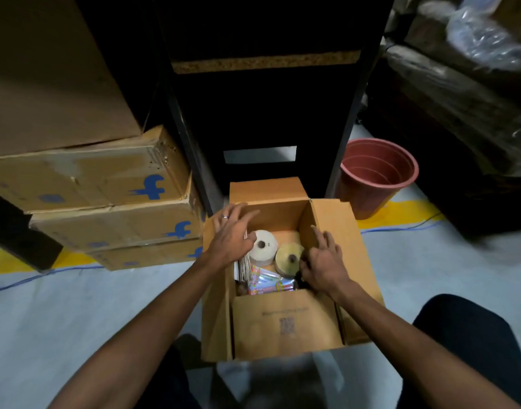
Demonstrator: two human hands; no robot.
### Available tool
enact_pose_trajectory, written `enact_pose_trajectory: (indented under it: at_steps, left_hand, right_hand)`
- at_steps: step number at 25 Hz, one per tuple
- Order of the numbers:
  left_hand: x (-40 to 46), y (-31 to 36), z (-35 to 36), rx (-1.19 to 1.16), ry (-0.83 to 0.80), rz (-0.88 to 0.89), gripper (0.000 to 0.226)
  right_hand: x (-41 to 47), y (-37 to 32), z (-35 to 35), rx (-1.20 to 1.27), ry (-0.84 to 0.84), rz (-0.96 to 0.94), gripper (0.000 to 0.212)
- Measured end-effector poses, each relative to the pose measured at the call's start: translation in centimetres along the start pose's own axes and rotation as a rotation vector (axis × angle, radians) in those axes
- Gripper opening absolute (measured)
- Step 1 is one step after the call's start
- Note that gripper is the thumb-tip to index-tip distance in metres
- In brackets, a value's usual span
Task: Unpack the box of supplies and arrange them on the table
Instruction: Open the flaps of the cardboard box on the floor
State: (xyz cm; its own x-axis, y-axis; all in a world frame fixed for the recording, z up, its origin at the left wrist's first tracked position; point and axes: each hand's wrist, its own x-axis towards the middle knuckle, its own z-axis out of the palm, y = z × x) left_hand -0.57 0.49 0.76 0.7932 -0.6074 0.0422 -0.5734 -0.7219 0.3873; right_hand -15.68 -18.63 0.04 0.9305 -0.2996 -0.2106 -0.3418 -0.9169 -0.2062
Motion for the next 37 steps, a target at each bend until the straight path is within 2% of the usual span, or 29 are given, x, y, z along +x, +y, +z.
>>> enact_pose_trajectory:
  at_steps: [2, 3, 5, 7, 10, 13, 15, 18, 21, 24, 26, 27, 30, 37]
  left_hand:
    - [-2.8, 0.9, 0.0, -0.045, -0.043, 0.066, 0.045]
    - [-4.0, 1.0, 0.2, -0.13, -0.13, 0.068, 0.04]
    - [-5.8, 1.1, 0.3, -0.468, -0.352, -0.032, 0.029]
    - [-6.7, 1.0, 0.3, -0.654, -0.502, -0.108, 0.027]
    - [-7.5, 1.5, 0.1, -0.641, -0.529, -0.059, 0.028]
    - [-8.0, 2.6, -1.1, -0.776, -0.542, -0.078, 0.028]
    - [-8.2, 3.0, -2.1, -0.808, -0.695, -0.091, 0.031]
    - [-8.6, 2.5, -1.7, -0.764, -0.949, -0.11, 0.041]
    - [-9.2, 2.5, 0.1, -0.723, -1.118, -0.131, 0.055]
    - [-10.3, 3.6, 1.7, -0.572, -1.239, -0.148, 0.067]
    - [-11.2, 3.7, 3.4, -0.473, -1.24, -0.13, 0.077]
    - [-11.5, 3.7, 4.2, -0.458, -1.195, -0.123, 0.078]
    - [-12.6, 3.3, 5.7, -0.418, -1.011, -0.09, 0.071]
    - [-13.5, 2.7, 7.1, -0.33, -0.851, 0.041, 0.061]
  right_hand:
    - [0.7, -0.6, -1.0, -0.046, -0.064, -0.049, 0.031]
    - [1.0, -0.7, -1.4, -0.01, -0.127, -0.066, 0.029]
    - [1.8, -0.3, -1.8, 0.115, -0.238, -0.091, 0.023]
    - [2.1, 0.2, -2.0, 0.186, -0.359, -0.09, 0.021]
    - [1.8, 0.6, -2.2, 0.321, -0.496, -0.033, 0.025]
    - [1.3, 0.6, -3.2, 0.501, -0.63, 0.045, 0.023]
    - [1.0, 0.6, -3.7, 0.597, -0.781, 0.052, 0.021]
    - [0.6, 0.6, -3.6, 0.534, -0.954, -0.038, 0.034]
    - [0.1, 0.1, -2.2, 0.418, -1.119, -0.067, 0.048]
    - [-1.0, -0.5, -0.8, 0.204, -1.25, -0.088, 0.032]
    - [-1.7, -0.4, 0.7, 0.19, -1.176, -0.028, 0.017]
    - [-1.9, -0.5, 1.4, 0.19, -1.139, -0.014, 0.019]
    - [-2.3, -1.3, 2.5, 0.013, -1.192, -0.113, 0.048]
    - [-3.0, -1.3, 2.2, -0.063, -1.077, -0.193, 0.048]
